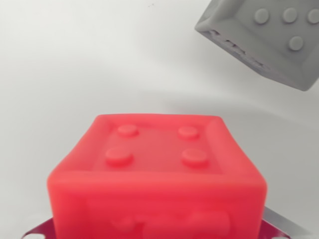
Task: Destack cube
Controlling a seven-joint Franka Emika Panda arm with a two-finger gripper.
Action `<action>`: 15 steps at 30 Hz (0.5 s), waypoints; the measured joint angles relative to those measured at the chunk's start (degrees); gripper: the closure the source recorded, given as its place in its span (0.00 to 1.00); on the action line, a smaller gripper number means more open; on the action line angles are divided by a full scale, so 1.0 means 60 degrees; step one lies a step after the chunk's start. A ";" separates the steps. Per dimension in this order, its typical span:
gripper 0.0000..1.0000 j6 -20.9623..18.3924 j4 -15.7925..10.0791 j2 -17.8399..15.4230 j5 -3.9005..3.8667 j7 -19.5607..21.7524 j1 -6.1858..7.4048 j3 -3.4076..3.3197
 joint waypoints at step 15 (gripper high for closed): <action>1.00 0.0580 0.0165 0.0739 0.0083 -0.0062 -0.0050 0.0073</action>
